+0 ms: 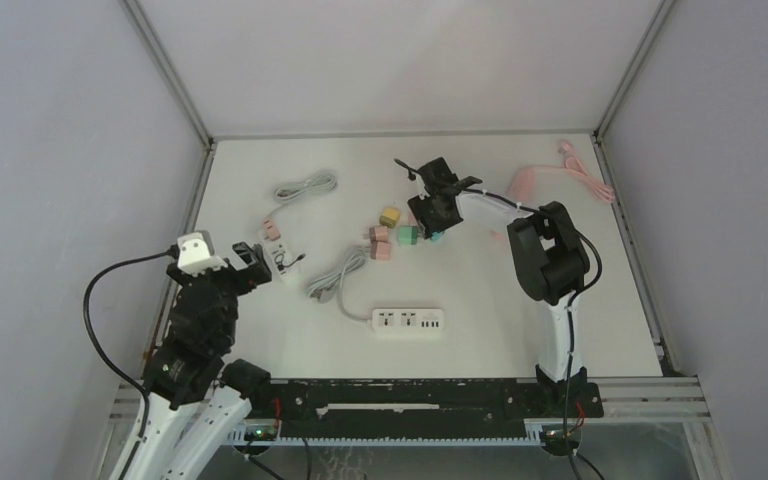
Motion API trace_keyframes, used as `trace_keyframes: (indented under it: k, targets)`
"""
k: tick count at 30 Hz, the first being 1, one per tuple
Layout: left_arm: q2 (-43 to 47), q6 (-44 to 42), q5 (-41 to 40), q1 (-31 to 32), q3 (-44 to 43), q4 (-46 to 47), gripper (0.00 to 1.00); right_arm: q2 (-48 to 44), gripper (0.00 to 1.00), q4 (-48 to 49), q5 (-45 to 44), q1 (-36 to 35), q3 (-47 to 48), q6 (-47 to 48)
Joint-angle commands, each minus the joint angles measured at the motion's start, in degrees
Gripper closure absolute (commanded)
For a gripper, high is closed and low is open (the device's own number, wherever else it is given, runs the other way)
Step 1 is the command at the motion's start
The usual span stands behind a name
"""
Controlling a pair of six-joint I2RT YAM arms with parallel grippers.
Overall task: Insert the plug
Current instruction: Pick up the plug from the center of the board.
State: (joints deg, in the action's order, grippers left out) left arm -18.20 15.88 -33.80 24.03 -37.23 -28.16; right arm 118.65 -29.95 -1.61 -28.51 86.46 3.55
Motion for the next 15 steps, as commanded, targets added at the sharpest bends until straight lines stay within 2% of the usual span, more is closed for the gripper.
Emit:
trace_keyframes:
  k: [1, 6, 10, 15]
  targets:
    - [-1.1, -1.6, 2.0, -0.6, 1.2, 2.2, 0.00, -0.3, 0.40, 0.3, 0.9, 0.3, 1.4, 1.0]
    - [-1.9, -1.6, 3.6, -0.6, 1.1, 2.3, 0.00, -3.2, 0.57, 1.4, 0.9, 0.2, -2.3, 0.2]
    - [-3.0, -0.3, 8.0, -0.6, 0.5, 2.2, 0.00, -7.6, 0.63, 2.1, 0.3, -0.5, -7.2, -0.8]
    - [-7.6, 2.6, 16.9, -0.6, -1.4, 1.3, 0.00, -13.9, 0.66, 2.7, -1.6, -3.4, -13.0, -1.7]
